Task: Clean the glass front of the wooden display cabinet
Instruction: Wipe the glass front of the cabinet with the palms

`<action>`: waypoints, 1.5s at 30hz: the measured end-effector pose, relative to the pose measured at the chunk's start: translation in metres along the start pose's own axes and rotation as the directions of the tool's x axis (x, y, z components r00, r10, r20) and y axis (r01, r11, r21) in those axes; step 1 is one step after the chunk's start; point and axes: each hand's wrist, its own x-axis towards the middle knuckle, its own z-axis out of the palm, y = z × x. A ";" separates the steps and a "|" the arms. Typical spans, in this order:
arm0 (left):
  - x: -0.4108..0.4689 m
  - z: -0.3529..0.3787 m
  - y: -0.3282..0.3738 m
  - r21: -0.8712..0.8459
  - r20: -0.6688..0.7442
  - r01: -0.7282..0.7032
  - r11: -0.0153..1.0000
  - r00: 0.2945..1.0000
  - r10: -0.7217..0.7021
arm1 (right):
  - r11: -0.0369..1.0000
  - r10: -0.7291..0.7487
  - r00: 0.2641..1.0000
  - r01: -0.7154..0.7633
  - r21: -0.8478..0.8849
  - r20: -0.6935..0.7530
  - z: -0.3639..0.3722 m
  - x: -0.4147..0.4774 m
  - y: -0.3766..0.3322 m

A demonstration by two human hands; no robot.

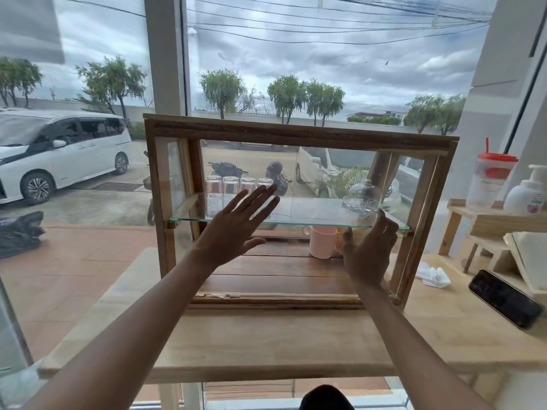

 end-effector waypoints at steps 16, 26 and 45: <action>-0.009 -0.004 -0.008 -0.009 0.015 0.017 1.000 1.000 -0.016 | 1.000 -0.019 1.000 0.019 -0.021 0.005 0.004 -0.004 -0.007; -0.014 -0.009 -0.012 -0.020 0.002 0.029 0.999 1.000 -0.029 | 0.999 -0.029 1.000 0.029 -0.013 0.003 0.008 -0.010 -0.011; -0.025 -0.007 -0.023 -0.046 0.016 0.050 0.998 0.999 -0.049 | 0.999 -0.048 0.999 0.048 0.024 0.001 0.011 -0.020 -0.023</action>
